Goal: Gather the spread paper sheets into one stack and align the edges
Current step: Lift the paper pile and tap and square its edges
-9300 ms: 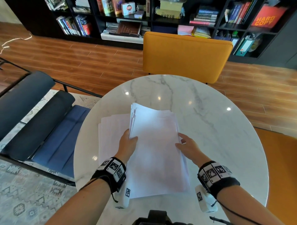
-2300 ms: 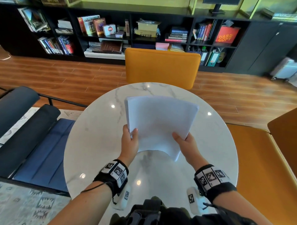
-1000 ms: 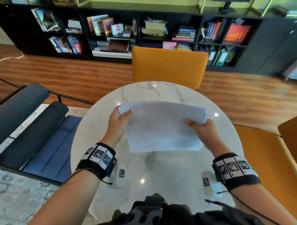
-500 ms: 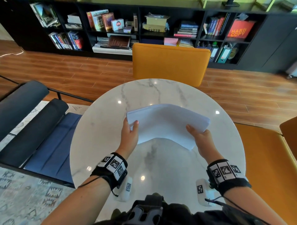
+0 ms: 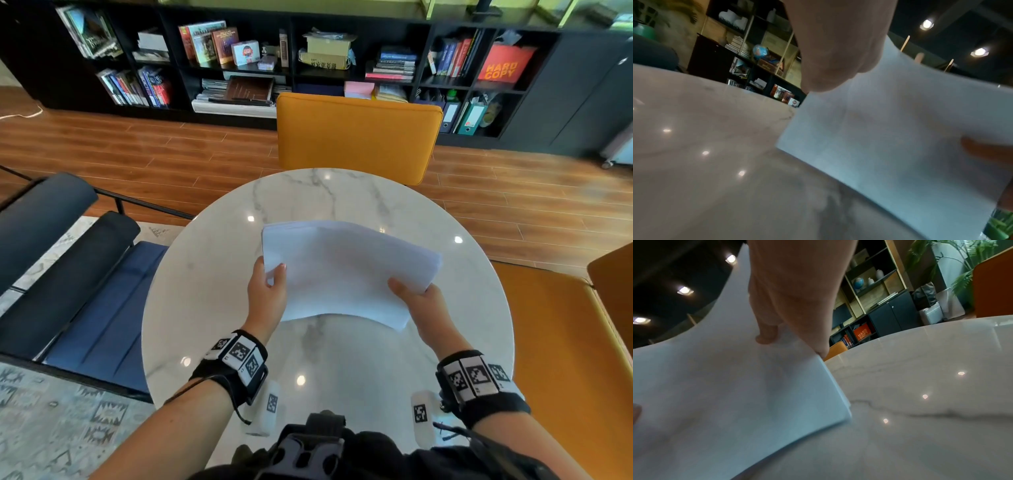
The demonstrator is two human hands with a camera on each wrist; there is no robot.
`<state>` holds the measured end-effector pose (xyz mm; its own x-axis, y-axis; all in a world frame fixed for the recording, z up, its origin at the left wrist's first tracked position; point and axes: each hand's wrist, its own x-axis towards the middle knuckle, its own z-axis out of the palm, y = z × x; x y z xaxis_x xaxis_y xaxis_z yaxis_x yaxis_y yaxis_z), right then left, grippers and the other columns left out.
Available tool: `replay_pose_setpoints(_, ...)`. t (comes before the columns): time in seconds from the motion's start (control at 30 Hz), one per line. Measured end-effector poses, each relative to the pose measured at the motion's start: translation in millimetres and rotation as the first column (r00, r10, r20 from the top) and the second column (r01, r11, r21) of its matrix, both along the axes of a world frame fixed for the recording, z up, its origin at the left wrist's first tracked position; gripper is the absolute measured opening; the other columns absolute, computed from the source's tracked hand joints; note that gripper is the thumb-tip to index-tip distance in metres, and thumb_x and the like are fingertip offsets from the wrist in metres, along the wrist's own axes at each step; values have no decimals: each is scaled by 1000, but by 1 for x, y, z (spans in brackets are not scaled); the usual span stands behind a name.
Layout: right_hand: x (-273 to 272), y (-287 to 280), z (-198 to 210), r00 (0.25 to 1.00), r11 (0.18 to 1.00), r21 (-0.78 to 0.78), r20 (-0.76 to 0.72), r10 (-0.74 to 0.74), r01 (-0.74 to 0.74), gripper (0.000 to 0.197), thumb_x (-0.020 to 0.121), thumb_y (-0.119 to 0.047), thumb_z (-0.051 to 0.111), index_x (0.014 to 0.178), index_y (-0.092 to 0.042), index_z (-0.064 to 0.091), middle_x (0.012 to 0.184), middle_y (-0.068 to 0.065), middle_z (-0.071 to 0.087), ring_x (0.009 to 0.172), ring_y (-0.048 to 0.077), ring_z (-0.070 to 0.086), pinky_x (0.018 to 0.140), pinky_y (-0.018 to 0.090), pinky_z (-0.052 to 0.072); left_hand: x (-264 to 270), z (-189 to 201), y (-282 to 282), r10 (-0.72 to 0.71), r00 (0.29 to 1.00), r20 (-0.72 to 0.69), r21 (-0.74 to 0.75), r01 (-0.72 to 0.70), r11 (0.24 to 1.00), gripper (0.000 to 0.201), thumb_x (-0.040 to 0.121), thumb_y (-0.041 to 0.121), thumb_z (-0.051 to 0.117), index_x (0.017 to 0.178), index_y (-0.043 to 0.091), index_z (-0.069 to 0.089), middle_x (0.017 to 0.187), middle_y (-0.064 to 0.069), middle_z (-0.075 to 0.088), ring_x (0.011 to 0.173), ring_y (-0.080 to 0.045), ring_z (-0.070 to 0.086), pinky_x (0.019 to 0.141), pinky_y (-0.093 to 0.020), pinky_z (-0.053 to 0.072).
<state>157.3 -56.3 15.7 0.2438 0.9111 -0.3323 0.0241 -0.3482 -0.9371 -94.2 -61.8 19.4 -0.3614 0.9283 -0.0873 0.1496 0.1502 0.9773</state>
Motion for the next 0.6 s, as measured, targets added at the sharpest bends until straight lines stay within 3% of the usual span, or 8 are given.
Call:
replay_pose_setpoints(0.1,7,6,7,1000,997,79,0,12,-12,32,77,-15,74,108,-14,64,108,6,70,104,26,65,83,37,53,-2,26,8,-28,994,-106,74,36,997,31,95,20,50,126,15,50,113,0,62,104,-17,61,84,-28,51)
replay_pose_setpoints(0.2,11,19,21,983,991,130,174,-52,29,84,73,-24,78,143,-16,33,136,6,50,126,21,49,96,33,42,-3,61,18,-68,941,-330,188,136,973,31,94,13,51,125,10,52,110,4,57,97,-8,55,78,-16,39)
replay_pose_setpoints(0.27,8,27,39,933,989,144,349,-82,33,108,69,-32,80,151,-19,11,152,8,28,139,22,30,108,37,32,-2,83,25,-75,879,-470,263,221,939,28,93,9,52,121,6,56,107,5,57,96,-9,56,80,-18,39)
replay_pose_setpoints(0.37,-6,31,76,868,933,328,495,-35,-150,114,66,-34,83,151,-22,8,157,2,20,144,16,20,115,31,22,1,106,37,-88,750,-656,311,375,874,20,89,6,54,105,3,63,100,-8,69,93,-25,62,83,-35,47)
replay_pose_setpoints(0.43,-19,31,99,873,871,338,453,182,-357,97,67,-27,83,146,-30,26,145,-4,42,132,3,38,104,13,28,6,115,40,-85,657,-749,313,464,829,18,85,4,53,99,5,65,93,-11,70,89,-31,62,82,-40,45)
replay_pose_setpoints(0.5,-31,30,112,836,822,275,403,372,-499,54,70,-20,80,118,-33,59,106,-8,66,89,-14,57,78,3,41,12,118,40,-69,583,-809,317,533,785,17,83,4,53,94,7,65,90,-9,69,88,-31,61,79,-35,34)
replay_pose_setpoints(0.57,-41,29,116,855,825,295,361,372,-483,12,76,-17,76,75,-23,65,63,-12,57,49,-7,48,53,6,36,16,119,37,-75,564,-823,310,555,772,15,85,6,52,92,9,65,91,-6,67,90,-28,59,79,-32,27)
replay_pose_setpoints(0.6,-43,29,113,871,828,325,350,344,-457,20,78,-16,74,64,-18,59,51,-15,48,43,-2,41,47,8,31,17,119,35,-79,573,-816,314,553,772,14,85,7,53,92,11,64,91,-4,67,90,-26,59,79,-31,25)
